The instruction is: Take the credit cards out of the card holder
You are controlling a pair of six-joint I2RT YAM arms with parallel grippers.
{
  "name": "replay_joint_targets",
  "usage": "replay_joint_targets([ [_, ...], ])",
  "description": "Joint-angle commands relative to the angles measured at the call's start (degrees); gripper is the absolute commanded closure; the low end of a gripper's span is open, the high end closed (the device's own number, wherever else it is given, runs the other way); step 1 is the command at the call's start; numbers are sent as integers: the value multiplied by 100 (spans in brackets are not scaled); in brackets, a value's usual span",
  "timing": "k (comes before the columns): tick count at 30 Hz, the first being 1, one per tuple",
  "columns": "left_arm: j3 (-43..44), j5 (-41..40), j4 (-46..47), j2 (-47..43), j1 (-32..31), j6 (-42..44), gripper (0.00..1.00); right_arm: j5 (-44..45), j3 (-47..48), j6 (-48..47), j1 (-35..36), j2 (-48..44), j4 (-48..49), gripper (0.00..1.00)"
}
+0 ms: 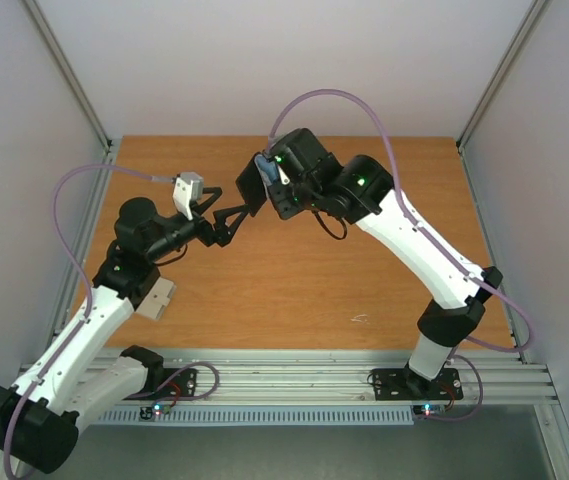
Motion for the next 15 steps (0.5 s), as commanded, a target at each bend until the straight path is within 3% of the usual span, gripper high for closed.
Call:
replay_joint_targets([
  [1, -87, -88, 186, 3, -21, -47, 1, 683, 287, 124, 82, 78, -247, 99],
  [15, -51, -159, 220, 203, -21, -8, 0, -1691, -105, -624, 74, -319, 436, 99],
])
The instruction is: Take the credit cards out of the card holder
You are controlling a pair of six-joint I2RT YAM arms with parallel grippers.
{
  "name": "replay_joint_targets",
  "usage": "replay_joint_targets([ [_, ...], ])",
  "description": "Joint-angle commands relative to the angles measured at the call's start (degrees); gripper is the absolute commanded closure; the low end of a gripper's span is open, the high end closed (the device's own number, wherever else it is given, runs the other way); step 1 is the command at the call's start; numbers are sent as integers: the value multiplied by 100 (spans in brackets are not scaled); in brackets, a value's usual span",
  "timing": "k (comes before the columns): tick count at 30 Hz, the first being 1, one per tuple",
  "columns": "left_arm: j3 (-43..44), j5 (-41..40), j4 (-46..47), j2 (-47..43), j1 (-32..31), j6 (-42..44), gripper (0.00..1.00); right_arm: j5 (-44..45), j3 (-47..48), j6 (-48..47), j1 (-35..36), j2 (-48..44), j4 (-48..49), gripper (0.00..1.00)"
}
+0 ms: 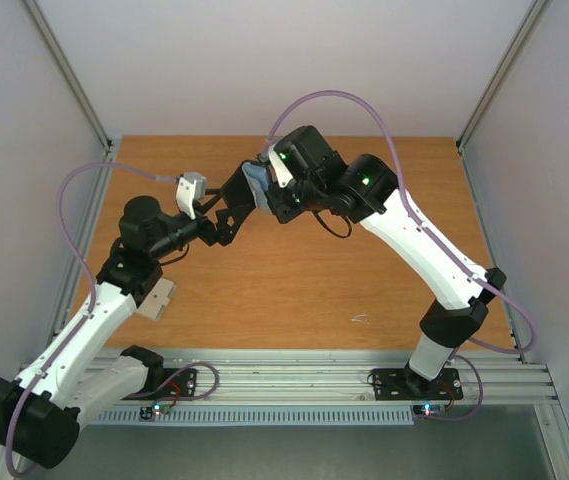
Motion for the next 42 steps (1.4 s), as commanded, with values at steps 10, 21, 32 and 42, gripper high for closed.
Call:
replay_joint_targets([
  [10, -83, 1164, 821, 17, -21, -212, 97, -3094, -1181, -1124, -302, -1152, 889, 98],
  [21, -59, 2300, 1271, -58, -29, -203, 100, -2625, -2445, -746, -407, -1784, 2358, 63],
  [32, -97, 1881, 1140, -100, -30, -276, 80, -2098, -2569, -438, -407, -1674, 2581, 93],
  [42, -83, -116, 250, -58, -24, 131, 35, 3089, -769, 595, -40, -153, -126, 99],
])
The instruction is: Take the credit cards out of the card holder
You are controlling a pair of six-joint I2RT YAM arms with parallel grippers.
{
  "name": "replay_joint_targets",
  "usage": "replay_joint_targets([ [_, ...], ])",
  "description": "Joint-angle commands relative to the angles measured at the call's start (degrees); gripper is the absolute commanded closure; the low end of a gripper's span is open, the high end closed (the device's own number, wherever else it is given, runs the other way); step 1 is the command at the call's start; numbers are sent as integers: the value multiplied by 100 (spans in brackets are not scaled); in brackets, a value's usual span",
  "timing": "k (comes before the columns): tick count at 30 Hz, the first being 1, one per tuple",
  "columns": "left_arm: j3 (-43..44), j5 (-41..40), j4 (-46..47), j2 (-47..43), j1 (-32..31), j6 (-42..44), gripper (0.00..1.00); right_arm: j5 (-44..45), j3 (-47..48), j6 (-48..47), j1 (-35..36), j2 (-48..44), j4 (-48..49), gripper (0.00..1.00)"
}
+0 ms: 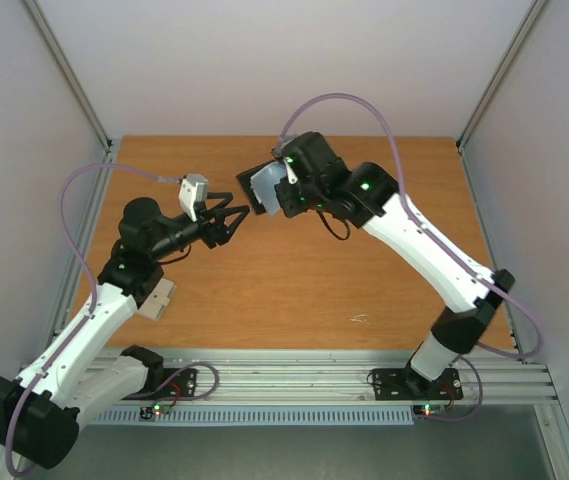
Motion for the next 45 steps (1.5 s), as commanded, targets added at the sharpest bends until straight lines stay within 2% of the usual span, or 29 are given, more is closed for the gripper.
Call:
replay_joint_targets([
  [1, 8, -677, -193, -65, 4, 160, 35, 3553, 975, 579, 279, 807, -1871, 99],
  [4, 7, -668, -182, -41, 3, 104, 34, 3523, 1221, 541, 304, 1083, -2075, 99],
  [10, -90, -558, -216, 12, 3, -43, 28, 1722, 719, 46, 327, 588, -945, 99],
  [11, -110, -554, -233, 29, 3, -88, 24, 1420, 665, 0, 327, 512, -774, 99],
  [13, -137, -498, -198, 47, 3, -148, 4, 1093, 659, 21, 327, 432, -606, 99],
  [14, -134, -471, -164, 57, 3, -148, 1, 1019, 688, 52, 327, 422, -580, 99],
  [20, -105, -269, 66, 95, -15, -73, 1, 1040, 599, 13, 342, 446, -497, 99],
  [29, -68, -395, 135, 228, -70, -224, 1, 1030, 641, -131, 472, 428, -384, 99],
  [33, -16, -879, -71, 286, -93, -276, 1, 689, 667, -320, 578, 396, -248, 99],
  [37, -4, -1454, -405, 256, -94, -286, 1, 749, 354, -477, 576, 188, -45, 99],
  [41, -124, -1099, -255, 159, -87, -247, 1, -87, -238, -883, 519, -371, 426, 99],
  [45, -185, -233, 296, -50, 50, -269, 1, -1497, -609, -961, -27, -836, 567, 99],
])
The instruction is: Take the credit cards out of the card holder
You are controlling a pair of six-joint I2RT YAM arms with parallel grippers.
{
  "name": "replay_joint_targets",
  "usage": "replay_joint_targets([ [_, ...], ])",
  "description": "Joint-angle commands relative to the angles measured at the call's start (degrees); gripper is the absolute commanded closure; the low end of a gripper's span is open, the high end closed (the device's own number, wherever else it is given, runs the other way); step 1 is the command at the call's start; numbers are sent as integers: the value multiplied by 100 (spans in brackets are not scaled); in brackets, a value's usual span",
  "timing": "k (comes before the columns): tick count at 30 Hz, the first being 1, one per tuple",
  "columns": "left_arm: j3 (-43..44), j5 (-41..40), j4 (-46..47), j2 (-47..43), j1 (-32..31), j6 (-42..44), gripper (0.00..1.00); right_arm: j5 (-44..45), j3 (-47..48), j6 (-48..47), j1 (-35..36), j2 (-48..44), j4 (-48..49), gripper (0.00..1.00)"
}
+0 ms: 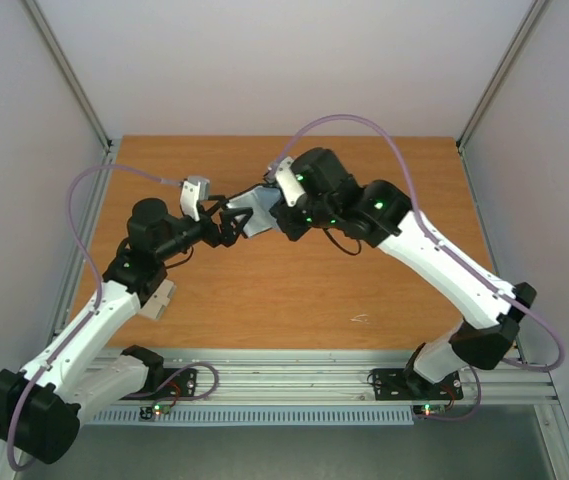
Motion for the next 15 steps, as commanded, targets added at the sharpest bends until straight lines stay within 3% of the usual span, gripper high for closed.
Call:
replay_joint_targets([
  [1, -86, 965, 861, -304, 153, 1, 1, -1661, -249, -280, -557, -693, 544, 99],
  [6, -98, 2044, 1158, -373, 203, -100, 1, -2702, -634, -463, -769, -1115, 817, 99],
  [11, 166, 2507, 1294, -357, 195, -8, 2, -2814, -453, -547, -778, -966, 588, 99],
  [15, 258, 2616, 1256, -314, 170, -22, 19, -3230, -459, -575, -786, -1024, 743, 99],
])
